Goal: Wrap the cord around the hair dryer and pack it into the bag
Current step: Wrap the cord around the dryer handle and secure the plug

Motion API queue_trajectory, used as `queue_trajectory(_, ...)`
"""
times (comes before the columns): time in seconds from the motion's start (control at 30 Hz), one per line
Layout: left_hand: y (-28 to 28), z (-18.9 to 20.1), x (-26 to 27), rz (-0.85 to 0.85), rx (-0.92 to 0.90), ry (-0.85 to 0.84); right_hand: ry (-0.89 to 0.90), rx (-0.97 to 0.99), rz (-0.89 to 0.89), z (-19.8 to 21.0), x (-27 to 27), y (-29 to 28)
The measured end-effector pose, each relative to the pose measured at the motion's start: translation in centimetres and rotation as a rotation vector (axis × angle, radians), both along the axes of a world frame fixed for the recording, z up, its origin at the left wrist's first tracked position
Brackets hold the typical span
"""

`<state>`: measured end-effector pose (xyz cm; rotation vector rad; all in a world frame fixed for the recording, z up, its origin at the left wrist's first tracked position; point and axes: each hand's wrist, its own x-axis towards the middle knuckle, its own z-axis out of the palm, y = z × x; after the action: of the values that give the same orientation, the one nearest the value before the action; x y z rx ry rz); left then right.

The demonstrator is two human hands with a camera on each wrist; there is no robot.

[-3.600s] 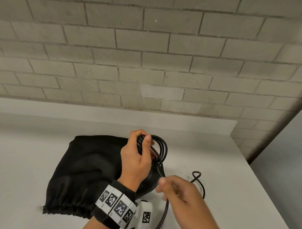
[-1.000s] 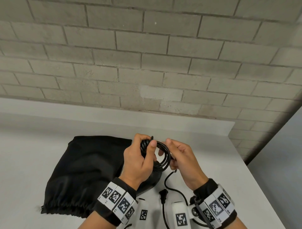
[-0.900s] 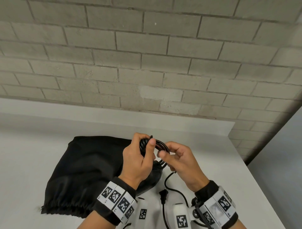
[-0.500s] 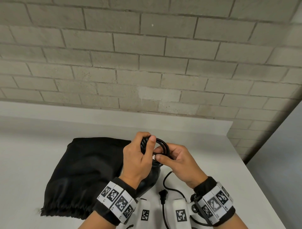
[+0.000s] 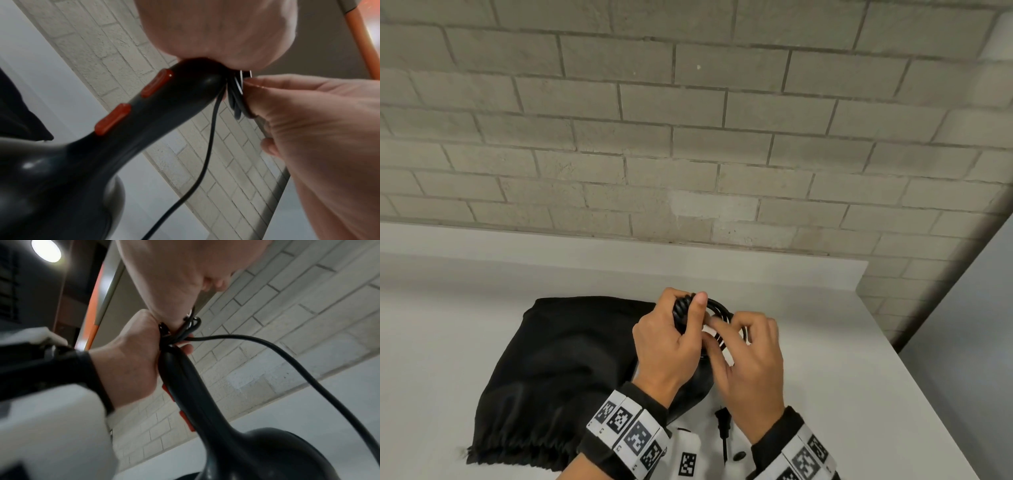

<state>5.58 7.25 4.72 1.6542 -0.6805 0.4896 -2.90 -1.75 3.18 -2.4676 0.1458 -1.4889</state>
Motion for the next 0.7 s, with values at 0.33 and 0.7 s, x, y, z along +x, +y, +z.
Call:
queue_trajectory(0.33, -0.2, -0.4, -0.2, -0.027, -0.019, -0.082, 0.35, 0.046, -0.096, 2.5, -0.9, 0.8)
queue_trajectory(0.7, -0.2, -0.3, -0.1, -0.123, -0.131, -0.109, 0.541, 1.17, 0.521, 6.4, -2.2, -0.1)
